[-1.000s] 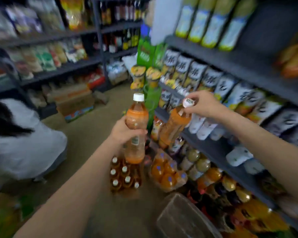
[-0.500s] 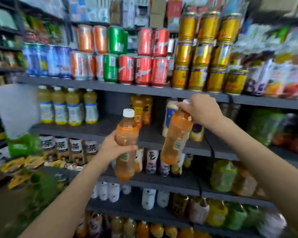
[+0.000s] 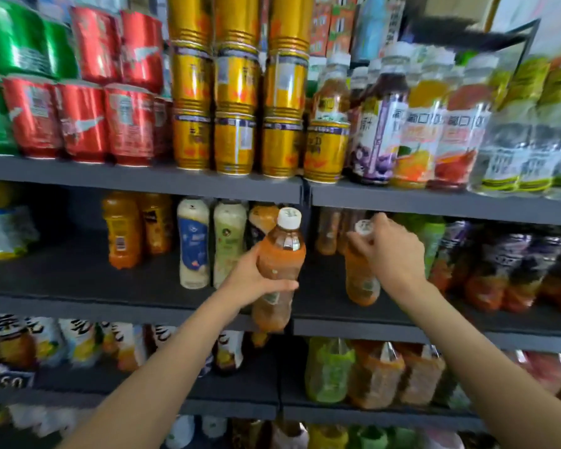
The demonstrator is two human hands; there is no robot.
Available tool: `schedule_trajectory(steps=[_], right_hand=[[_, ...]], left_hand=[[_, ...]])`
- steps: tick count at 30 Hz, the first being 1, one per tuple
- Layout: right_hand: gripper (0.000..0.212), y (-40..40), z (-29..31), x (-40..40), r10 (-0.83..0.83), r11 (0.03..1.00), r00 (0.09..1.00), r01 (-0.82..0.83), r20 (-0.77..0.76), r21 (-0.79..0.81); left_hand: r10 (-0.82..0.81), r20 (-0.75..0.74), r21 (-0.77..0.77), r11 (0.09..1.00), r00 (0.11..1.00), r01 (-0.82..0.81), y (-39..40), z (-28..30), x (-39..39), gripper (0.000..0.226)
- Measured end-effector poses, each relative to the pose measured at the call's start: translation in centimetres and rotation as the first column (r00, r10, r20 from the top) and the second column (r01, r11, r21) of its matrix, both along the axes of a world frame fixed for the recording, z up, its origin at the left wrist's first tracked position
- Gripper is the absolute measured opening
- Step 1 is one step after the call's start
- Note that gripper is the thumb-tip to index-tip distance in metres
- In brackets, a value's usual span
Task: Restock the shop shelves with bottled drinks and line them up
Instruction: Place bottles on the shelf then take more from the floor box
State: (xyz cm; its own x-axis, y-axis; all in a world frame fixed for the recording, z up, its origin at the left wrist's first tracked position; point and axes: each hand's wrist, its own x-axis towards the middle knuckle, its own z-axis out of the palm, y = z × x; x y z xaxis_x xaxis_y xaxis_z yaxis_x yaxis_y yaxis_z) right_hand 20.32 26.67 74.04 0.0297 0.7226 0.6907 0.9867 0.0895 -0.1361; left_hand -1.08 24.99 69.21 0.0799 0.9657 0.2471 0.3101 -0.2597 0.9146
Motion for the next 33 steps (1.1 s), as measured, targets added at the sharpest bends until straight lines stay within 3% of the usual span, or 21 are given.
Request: schedule_trajectory(steps=[4, 13, 15, 17, 19, 24, 31, 33], right_hand=[[0.040, 2.5, -3.0, 1.5, 0.132, 0.976, 0.970, -0.091, -0.206, 0.198], [0.042, 5.9, -2.7, 5.0, 0.183, 0.960, 0.815, -0.028, -0.550, 0.278], [0.042, 7.0, -2.6, 4.8, 0.248, 0.967, 0.758, -0.159, -0.604, 0.197], [0.063, 7.6, -2.8, 4.0, 0.299, 0.927, 0.676, -0.374, -0.674, 0.035], [0.083, 8.0, -3.9, 3.4, 0.304, 0.862, 0.664, -0.497, -0.683, -0.099], [0.056, 8.9, -6.6, 4.4, 0.194, 0.847, 0.688, -0.477, -0.699, -0.235], [0.051, 12.3, -8.1, 6.0, 0.144, 0.777, 0.688, -0.523, -0.711, -0.349], [0.046, 13.8, -8.1, 6.0, 0.099, 0.789, 0.733, -0.470, -0.673, -0.396]], left_hand=[[0.020, -0.007, -0.041, 0.999, 1.000, -0.020, 1.9, -0.7, 2.8, 0.059], [0.065, 0.021, -0.074, 0.995, 0.998, -0.063, 4.5, -0.6, 5.3, 0.056], [0.090, 0.035, -0.084, 0.993, 0.995, -0.087, 5.0, -0.7, 5.7, 0.054], [0.114, 0.030, -0.084, 0.990, 0.993, -0.111, 5.6, -0.8, 5.9, 0.057], [0.125, 0.026, -0.096, 0.988, 0.992, -0.122, 6.1, -1.1, 6.2, 0.064], [0.139, 0.025, -0.107, 0.985, 0.990, -0.136, 6.9, -1.5, 6.5, 0.077], [0.150, 0.013, -0.115, 0.982, 0.989, -0.148, 7.0, -1.6, 6.6, 0.076], [0.152, -0.054, -0.139, 0.978, 0.987, -0.158, 6.6, -1.6, 6.4, 0.076]])
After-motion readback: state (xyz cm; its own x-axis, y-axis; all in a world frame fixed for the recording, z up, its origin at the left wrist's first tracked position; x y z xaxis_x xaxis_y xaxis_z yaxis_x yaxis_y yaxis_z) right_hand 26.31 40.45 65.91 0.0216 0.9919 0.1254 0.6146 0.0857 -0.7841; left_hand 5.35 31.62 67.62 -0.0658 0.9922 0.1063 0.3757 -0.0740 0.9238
